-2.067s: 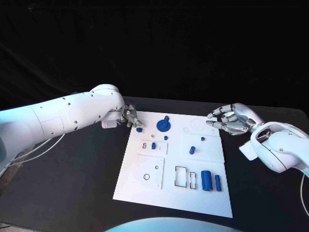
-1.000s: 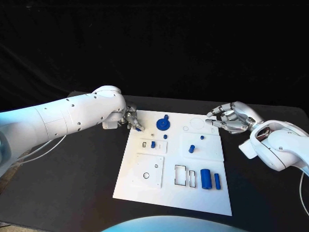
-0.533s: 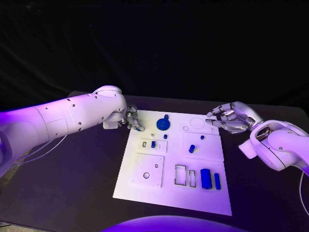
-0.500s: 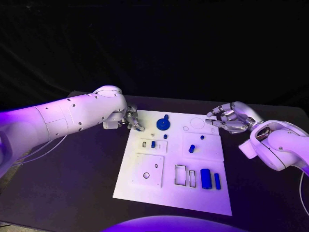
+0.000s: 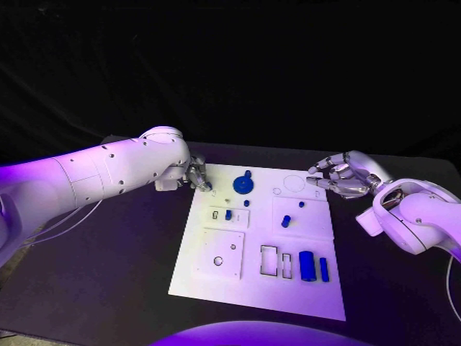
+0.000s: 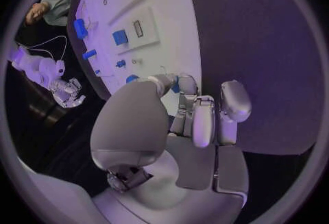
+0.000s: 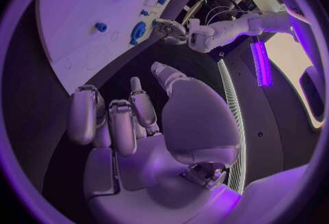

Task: Assemble the parts on the task board

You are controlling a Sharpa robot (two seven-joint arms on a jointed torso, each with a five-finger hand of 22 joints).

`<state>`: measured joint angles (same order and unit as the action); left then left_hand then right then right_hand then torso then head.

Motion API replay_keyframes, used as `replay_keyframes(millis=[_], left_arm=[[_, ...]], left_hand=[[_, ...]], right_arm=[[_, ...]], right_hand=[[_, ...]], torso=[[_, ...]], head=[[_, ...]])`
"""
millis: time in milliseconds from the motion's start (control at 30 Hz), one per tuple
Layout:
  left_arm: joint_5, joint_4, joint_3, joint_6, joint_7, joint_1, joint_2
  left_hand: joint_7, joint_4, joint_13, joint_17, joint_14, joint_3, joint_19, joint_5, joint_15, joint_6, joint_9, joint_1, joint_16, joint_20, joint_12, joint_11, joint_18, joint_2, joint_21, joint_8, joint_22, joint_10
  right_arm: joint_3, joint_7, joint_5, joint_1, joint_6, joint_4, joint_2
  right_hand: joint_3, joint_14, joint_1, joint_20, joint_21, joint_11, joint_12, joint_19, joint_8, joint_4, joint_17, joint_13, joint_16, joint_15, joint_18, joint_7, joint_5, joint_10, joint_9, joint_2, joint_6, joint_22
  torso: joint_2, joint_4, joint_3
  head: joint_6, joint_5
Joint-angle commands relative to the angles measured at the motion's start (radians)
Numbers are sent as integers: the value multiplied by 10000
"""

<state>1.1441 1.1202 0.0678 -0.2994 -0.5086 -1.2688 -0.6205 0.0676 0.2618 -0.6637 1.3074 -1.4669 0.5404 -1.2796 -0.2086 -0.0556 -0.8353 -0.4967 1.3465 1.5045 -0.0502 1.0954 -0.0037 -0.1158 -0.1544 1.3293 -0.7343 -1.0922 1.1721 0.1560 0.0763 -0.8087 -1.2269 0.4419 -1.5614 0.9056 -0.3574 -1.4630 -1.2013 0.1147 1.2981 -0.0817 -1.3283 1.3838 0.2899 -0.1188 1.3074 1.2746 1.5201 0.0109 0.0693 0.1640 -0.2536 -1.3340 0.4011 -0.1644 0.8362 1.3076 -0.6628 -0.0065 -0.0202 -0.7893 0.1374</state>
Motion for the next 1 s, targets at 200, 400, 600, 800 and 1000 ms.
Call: replay_keyframes(millis=[200, 400, 600, 800, 1000], left_arm=[[-295, -28, 38, 235, -11, 53, 30], [-429, -16, 39, 257, 20, 53, 26], [-476, 45, 39, 283, 42, 54, -21], [-652, 353, 4, 880, 170, 65, -239], [-957, 836, -39, 2233, 827, 67, -540]], left_hand=[[-100, -209, -562, 1027, -640, 450, -164, 40, -142, -220, -49, 228, 99, 51, 321, -105, 177, -175, 153, -182, -188, 436], [-129, -331, -959, 1196, -685, 733, -218, 36, -173, -298, -105, 263, 162, 86, 526, -141, 197, -242, 206, -242, -281, 703], [-131, -359, -994, 1205, -687, 797, -225, 36, -176, -314, -117, 266, 165, 91, 541, -145, 200, -256, 214, -249, -295, 735], [-105, -279, -286, 1062, -646, 890, -108, 77, -159, -220, -133, 30, 111, 88, 71, -109, 167, -450, 123, -189, -122, 357], [201, 128, 1374, 229, -371, 444, 552, 136, 51, 209, -84, -590, -240, -53, -1123, 156, -20, -860, -449, 33, 848, -875]], right_arm=[[-1, 11, -41, 6, -149, -24, 6], [-1, 10, -41, 6, -159, -28, 9], [-1, 6, -41, 6, -175, -30, 19], [-1, 14, -41, 6, -182, -28, 25], [-1, 17, -41, 6, -172, -26, 33]], right_hand=[[3, -691, 65, -34, -15, 28, -12, -20, 46, -74, 952, 9, -58, -55, 70, -9, -67, -18, -3, 14, -69, 231], [7, -689, 77, -35, -29, 29, -20, -28, 55, -92, 942, 18, -62, -55, 74, -11, -70, -27, -3, 21, -66, 221], [7, -689, 77, -35, -29, 29, -20, -28, 55, -92, 942, 18, -62, -55, 74, -11, -70, -27, -3, 21, -66, 221], [15, -688, 90, -35, -28, 30, -21, -25, 66, -111, 936, 16, -65, -56, 73, -12, -71, -28, -2, 23, -64, 223], [15, -688, 90, -35, -28, 30, -21, -25, 66, -111, 936, 16, -65, -56, 73, -12, -71, -28, -2, 23, -64, 223]], torso=[[4, 5, 1], [5, 1, -2], [3, 0, 0], [2, -1, 4], [14, 17, -3]], head=[[18, 23], [41, 21], [51, 11], [94, -17], [148, -65]])
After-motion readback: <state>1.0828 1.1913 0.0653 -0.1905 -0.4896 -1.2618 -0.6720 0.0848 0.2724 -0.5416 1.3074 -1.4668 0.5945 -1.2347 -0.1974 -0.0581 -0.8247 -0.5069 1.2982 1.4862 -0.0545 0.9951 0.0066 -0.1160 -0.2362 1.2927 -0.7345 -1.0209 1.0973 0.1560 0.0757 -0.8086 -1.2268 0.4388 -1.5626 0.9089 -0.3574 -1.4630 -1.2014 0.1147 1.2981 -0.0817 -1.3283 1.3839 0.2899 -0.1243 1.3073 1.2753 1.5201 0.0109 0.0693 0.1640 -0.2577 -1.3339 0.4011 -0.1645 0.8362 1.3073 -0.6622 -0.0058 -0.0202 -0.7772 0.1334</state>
